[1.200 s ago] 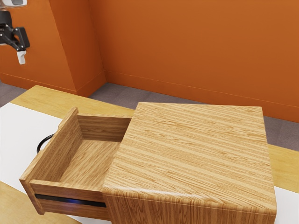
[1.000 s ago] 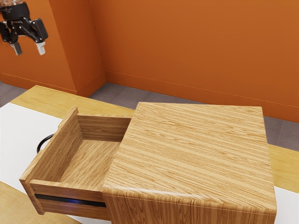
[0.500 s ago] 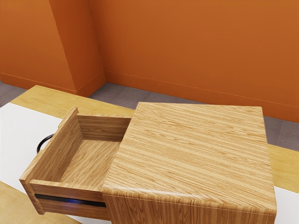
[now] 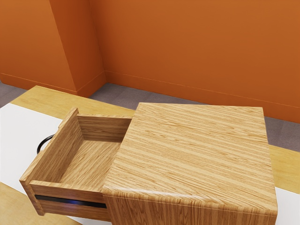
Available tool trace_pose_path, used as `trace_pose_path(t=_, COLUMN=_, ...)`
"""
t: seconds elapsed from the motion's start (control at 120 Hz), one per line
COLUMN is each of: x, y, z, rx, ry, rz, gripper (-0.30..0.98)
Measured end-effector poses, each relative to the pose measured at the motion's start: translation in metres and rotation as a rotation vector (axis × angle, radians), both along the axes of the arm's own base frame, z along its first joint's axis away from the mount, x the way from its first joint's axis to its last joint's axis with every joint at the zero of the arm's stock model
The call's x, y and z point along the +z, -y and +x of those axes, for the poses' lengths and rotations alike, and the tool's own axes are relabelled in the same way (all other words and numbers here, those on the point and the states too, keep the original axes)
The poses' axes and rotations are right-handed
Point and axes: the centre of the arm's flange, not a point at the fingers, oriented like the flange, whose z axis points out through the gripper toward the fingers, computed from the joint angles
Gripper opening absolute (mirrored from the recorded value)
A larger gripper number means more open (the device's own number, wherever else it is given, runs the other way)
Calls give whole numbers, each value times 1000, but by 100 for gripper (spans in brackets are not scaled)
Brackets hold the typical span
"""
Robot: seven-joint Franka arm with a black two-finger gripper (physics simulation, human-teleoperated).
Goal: Push the drawer handle with one arm to close the drawer
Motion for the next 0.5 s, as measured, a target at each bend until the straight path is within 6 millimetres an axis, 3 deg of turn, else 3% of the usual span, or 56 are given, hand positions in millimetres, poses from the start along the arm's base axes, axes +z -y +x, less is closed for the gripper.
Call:
trace_pose_path(t=0.225, x=-37, y=20, z=-10, rx=-211, ry=2, rz=23, gripper=-6)
trace_pose_path(t=0.5, x=-62, y=46, z=2, rx=-467, ry=-11, rz=45, gripper=-9)
